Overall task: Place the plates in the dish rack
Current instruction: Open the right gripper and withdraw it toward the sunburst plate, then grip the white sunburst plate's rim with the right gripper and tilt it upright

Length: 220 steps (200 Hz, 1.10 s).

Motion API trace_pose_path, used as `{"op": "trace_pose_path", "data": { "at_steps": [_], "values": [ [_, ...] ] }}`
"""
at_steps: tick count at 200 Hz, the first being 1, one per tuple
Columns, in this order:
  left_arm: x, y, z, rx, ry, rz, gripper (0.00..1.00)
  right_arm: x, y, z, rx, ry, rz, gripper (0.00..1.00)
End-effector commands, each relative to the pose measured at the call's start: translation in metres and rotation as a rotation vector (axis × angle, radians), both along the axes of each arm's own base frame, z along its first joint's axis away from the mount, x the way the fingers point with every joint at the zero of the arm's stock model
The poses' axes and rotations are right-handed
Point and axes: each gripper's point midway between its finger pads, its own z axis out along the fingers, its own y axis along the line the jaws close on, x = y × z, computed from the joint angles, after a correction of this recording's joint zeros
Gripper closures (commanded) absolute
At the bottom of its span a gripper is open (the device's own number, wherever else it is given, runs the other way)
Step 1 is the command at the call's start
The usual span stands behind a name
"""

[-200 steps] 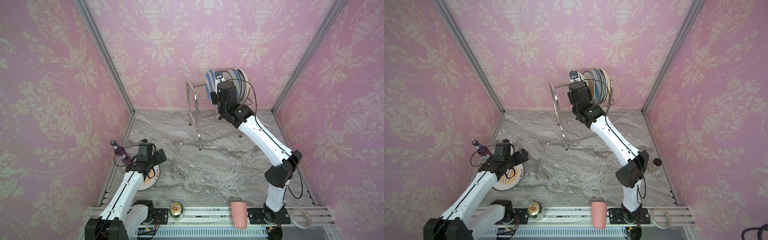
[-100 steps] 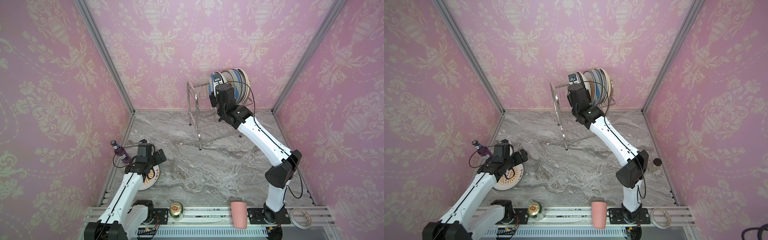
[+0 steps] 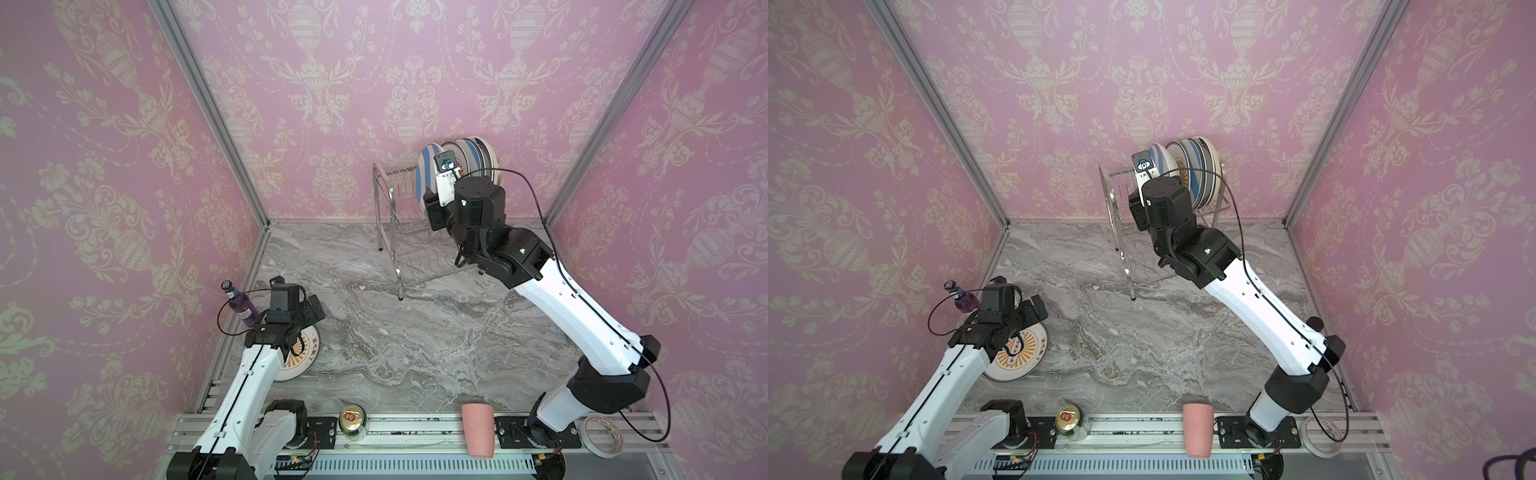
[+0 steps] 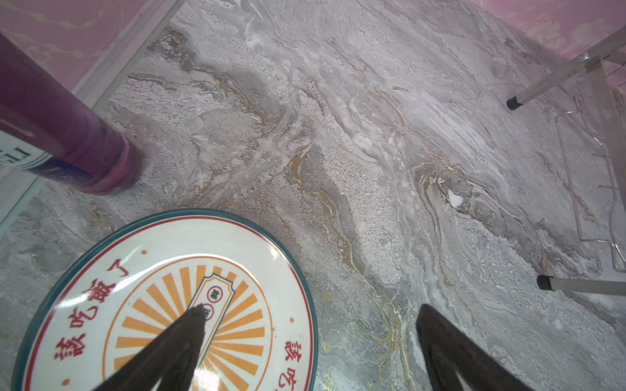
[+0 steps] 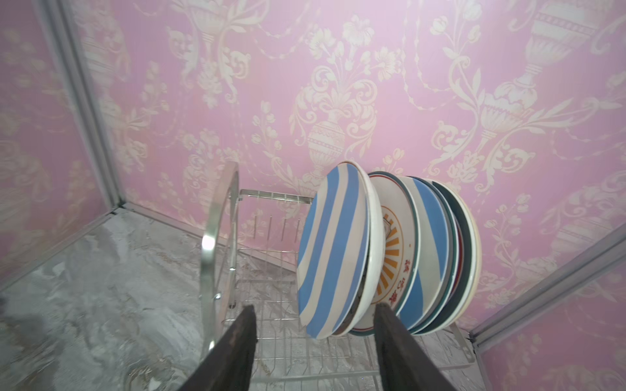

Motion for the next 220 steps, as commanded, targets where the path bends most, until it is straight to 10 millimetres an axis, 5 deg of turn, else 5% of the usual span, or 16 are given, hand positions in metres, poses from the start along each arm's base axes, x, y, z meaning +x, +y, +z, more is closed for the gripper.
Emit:
{"op": "trace_pose_path", "data": {
  "at_steps": [1, 27, 60, 66, 82, 111, 137, 142, 172, 220],
  "values": [
    [-0.007, 0.014, 0.008, 0.048, 0.015, 0.046, 0.01, -0.045, 0.033, -0.051, 0.084, 0.212, 0.251, 0.41],
    [-0.008, 0.002, 0.01, -0.035, -0.003, 0.039, 0.01, -0.108, 0.082, -0.111, 0.279, 0.445, 0.577, 0.39],
    [-0.02, 0.005, 0.029, -0.017, -0.06, 0.044, 0.01, -0.165, 0.13, -0.201, 0.391, 0.703, 0.726, 0.39],
    [-0.021, 0.004, 0.035, -0.016, -0.076, 0.038, 0.01, -0.174, 0.137, -0.23, 0.387, 0.766, 0.729, 0.39],
    [-0.019, -0.001, 0.045, -0.025, -0.1, 0.003, 0.01, -0.188, 0.163, -0.27, 0.401, 0.854, 0.768, 0.39],
    [-0.009, -0.018, 0.066, -0.085, -0.127, -0.079, 0.01, -0.182, 0.201, -0.328, 0.386, 0.972, 0.726, 0.4],
    [-0.007, -0.021, 0.082, -0.089, -0.172, -0.103, 0.01, -0.178, 0.229, -0.361, 0.406, 1.034, 0.74, 0.42],
    [-0.008, -0.022, 0.084, -0.086, -0.175, -0.108, 0.01, -0.174, 0.241, -0.351, 0.424, 1.019, 0.762, 0.43],
    [-0.007, -0.027, 0.09, -0.1, -0.175, -0.138, 0.01, -0.171, 0.271, -0.378, 0.411, 1.093, 0.794, 0.42],
    [-0.009, -0.029, 0.105, -0.102, -0.209, -0.15, 0.01, -0.151, 0.288, -0.395, 0.416, 1.134, 0.787, 0.4]
  ]
}}
